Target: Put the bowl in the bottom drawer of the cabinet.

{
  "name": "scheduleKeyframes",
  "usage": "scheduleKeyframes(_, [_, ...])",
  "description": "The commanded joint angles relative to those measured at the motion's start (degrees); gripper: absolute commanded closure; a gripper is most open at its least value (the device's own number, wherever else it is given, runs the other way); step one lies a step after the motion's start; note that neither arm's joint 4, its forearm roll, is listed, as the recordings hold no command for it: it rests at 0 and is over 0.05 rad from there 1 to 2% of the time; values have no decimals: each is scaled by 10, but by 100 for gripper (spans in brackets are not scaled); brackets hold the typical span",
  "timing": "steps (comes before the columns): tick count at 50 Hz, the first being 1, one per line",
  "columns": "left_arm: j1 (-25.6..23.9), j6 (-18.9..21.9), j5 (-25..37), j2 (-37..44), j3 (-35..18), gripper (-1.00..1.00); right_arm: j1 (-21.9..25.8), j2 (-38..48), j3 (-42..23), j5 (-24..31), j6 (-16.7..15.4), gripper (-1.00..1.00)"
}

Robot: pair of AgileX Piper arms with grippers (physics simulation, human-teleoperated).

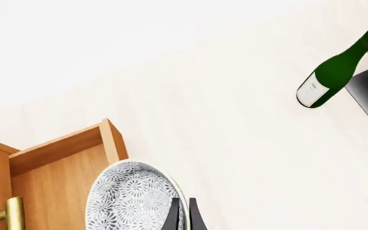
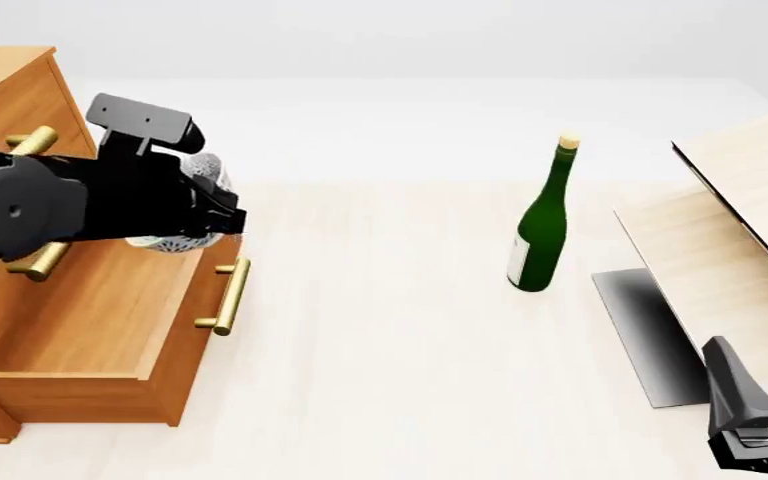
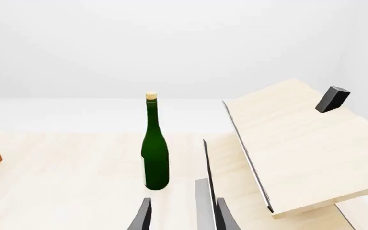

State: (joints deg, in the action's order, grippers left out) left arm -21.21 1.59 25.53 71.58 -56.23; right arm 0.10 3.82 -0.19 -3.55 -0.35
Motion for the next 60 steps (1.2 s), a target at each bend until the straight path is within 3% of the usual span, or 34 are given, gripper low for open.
scheduleKeyframes(1, [23,-4,-5,-19,8,100,0,0,0,0,0,-100])
scheduleKeyframes(7, [36,-8,-13,-32,26,100,0,0,0,0,0,-100])
scheduleKeyframes(18, [43,-50,-35,-43,54,100,0,0,0,0,0,-100])
scheduleKeyframes(46, [99,-59,-55,-83,108,100,0,0,0,0,0,-100])
scheduleKeyframes(53, [109,-67,-93,-80,146,100,0,0,0,0,0,-100])
scheduleKeyframes(60, [116,-67,-105,-68,150,100,0,0,0,0,0,-100])
